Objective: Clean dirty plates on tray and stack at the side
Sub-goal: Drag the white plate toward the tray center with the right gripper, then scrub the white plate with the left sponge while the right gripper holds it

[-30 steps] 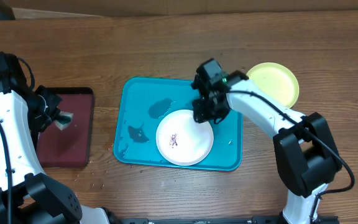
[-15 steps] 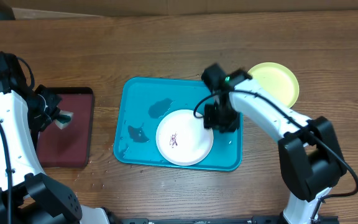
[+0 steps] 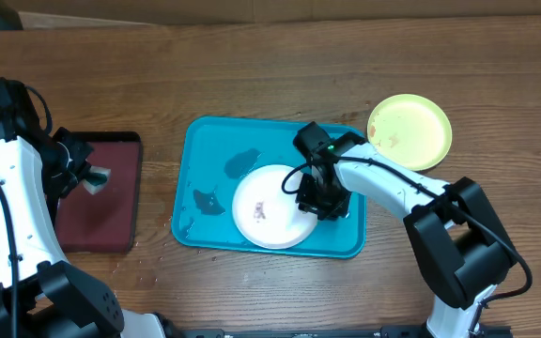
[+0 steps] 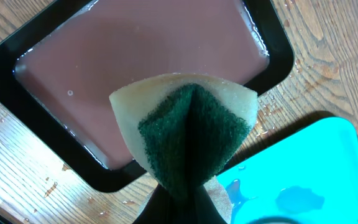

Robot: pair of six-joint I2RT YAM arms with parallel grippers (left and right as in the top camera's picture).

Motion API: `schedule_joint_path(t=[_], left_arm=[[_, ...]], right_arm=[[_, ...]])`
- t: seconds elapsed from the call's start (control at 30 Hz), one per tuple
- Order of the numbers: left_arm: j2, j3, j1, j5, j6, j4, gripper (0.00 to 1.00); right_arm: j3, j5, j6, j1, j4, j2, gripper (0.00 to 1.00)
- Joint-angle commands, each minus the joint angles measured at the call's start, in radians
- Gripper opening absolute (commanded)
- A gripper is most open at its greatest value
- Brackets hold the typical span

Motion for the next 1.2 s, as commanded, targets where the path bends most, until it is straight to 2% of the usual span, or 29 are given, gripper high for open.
schedule_joint_path(t=[0.0, 0.03, 0.07, 0.2, 0.37, 0.47, 0.63, 0.77, 0.87, 0.93, 1.03, 1.17], left_arm=[[0.003, -0.006, 0.01, 0.022, 0.024, 0.004, 0.04], [0.003, -0.006, 0.01, 0.025, 0.024, 0.004, 0.04], [0.003, -0.006, 0.01, 0.029, 0.024, 0.004, 0.04], [0.003, -0.006, 0.009, 0.08, 0.043, 0.006, 0.04], [0.003, -0.007, -0.036, 0.303, 0.213, 0.038, 0.04], [0.003, -0.014, -0.103, 0.362, 0.253, 0.047, 0.04], [0.003, -0.038, -0.278, 0.361, 0.277, 0.076, 0.04], [0.003, -0.101, -0.447, 0.354, 0.225, 0.187, 0.04], [0.003, -0.167, -0.56, 0.29, 0.121, 0.297, 0.05], [0.007, -0.203, -0.62, 0.255, 0.098, 0.358, 0.04], [0.024, -0.237, -0.692, 0.209, 0.088, 0.421, 0.04], [0.088, -0.242, -0.744, 0.105, 0.016, 0.426, 0.04]], right_arm=[[-0.029, 0.014, 0.018, 0.01, 0.028, -0.009, 0.16], [-0.031, 0.014, 0.013, 0.009, 0.034, -0.009, 0.07], [-0.03, 0.014, -0.001, 0.009, 0.042, -0.009, 0.04], [-0.03, 0.012, -0.096, 0.01, 0.131, -0.009, 0.04], [-0.03, 0.009, -0.116, 0.009, 0.246, -0.009, 0.04], [-0.03, 0.01, -0.125, 0.011, 0.294, -0.008, 0.04], [-0.03, 0.009, -0.152, 0.014, 0.337, -0.008, 0.04], [-0.03, 0.014, -0.103, 0.014, 0.343, -0.008, 0.04], [-0.03, 0.021, -0.034, 0.014, 0.331, -0.008, 0.04], [-0.03, 0.022, -0.009, 0.014, 0.322, -0.008, 0.04], [-0.03, 0.021, 0.009, 0.014, 0.307, -0.008, 0.04], [-0.03, 0.022, 0.013, 0.014, 0.27, -0.008, 0.04]])
